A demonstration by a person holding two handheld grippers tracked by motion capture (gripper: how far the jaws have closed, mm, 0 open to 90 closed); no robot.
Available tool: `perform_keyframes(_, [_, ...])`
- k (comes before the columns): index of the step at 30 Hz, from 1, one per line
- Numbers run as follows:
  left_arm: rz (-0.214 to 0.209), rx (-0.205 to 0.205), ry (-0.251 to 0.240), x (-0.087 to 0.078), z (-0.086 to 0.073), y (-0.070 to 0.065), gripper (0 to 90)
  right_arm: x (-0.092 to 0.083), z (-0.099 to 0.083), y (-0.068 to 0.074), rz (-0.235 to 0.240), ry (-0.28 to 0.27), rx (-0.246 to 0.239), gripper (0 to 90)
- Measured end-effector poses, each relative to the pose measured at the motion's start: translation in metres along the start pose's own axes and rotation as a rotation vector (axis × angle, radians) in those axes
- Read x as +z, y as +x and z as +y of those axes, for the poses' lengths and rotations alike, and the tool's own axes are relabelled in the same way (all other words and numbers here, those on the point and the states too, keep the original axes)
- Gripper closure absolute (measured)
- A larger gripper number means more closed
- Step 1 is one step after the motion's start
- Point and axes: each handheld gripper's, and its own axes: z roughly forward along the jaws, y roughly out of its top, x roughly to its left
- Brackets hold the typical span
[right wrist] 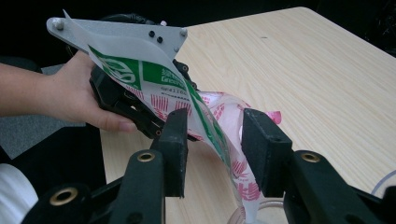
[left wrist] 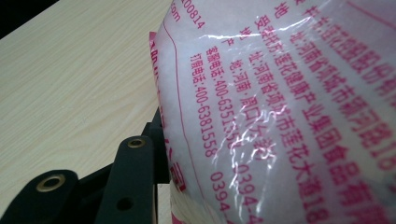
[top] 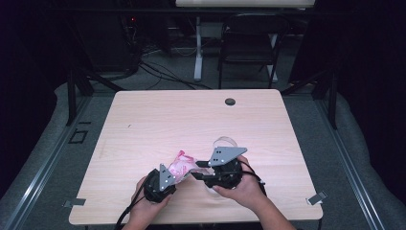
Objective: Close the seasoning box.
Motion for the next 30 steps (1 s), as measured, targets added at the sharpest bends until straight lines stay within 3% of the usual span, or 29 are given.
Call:
perform_keyframes(9, [-0.004, -0.002, 0.006, -0.0006, 0.0000, 0.0017, 59.5, 0.0014, -0.0001, 0.0017, 0.014, 0.003, -0.012, 62.3])
perform_keyframes(30, [0.075, 0.051, 0.027, -0.0030, 0.0012, 0.0008, 59.7, 0.0048, -0.0019, 0.0025, 0.024, 0.018, -0.016, 70.9])
